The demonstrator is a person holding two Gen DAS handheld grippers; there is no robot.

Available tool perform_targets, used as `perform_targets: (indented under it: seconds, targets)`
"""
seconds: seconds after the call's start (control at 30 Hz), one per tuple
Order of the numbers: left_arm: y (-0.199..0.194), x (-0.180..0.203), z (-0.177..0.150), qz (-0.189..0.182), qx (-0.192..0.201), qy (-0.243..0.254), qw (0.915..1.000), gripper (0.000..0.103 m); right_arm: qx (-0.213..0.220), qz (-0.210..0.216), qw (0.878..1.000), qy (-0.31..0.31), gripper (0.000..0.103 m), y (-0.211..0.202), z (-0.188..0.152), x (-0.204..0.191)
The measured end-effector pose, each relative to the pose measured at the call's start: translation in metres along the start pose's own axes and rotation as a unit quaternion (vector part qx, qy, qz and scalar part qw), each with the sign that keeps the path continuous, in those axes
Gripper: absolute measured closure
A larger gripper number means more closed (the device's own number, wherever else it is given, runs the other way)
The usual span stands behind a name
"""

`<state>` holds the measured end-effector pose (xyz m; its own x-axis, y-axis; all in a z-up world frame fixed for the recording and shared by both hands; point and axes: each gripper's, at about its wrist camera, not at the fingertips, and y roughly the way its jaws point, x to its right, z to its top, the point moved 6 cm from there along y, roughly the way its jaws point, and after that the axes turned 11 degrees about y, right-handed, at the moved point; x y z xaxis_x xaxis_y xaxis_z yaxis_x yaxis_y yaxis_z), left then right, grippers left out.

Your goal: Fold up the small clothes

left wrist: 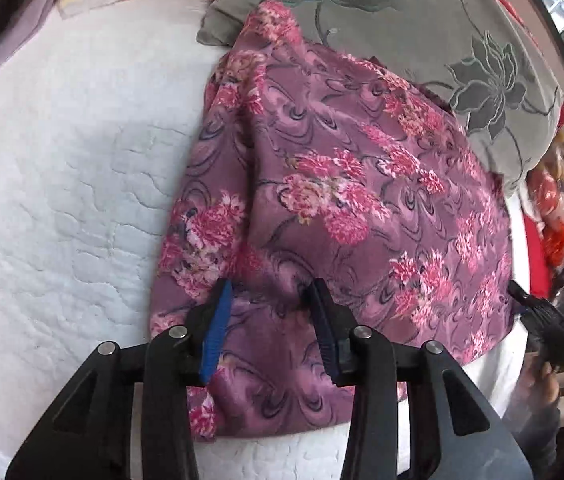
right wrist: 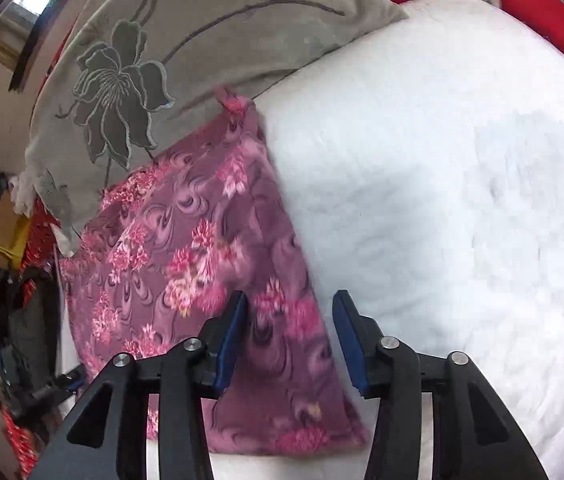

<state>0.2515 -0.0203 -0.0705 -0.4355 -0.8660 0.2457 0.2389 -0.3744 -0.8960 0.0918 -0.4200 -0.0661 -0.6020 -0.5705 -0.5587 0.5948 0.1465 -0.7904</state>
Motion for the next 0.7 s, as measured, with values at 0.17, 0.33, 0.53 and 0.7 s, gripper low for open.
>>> perform_targets:
  seconds: [0.17,0.33,0.53,0.7]
  targets:
    - [-0.009,-0.021,-0.007,-0.038,-0.004,-0.065,0.9971,0.073,0.046,-0.008,0.997,-0.062,0.099,-0.026,-0.007,-0.014]
    - [-0.049,-0.045,-0.032,-0.069,0.024,-0.118,0.9903,0.073,0.031,-0.038,0.998,-0.045,0.091,-0.026,-0.014,0.006]
    - [-0.039,-0.035,-0.054,-0.057,0.011,-0.103,0.9929,0.065,0.031,-0.016,0.999,-0.036,0.063,-0.038,-0.042,0.011]
    - [-0.025,-0.035,-0.061,-0.015,0.004,-0.092,0.9956,0.065,0.051,-0.009,0.997,-0.049,0.096,-0.041,-0.053,0.005]
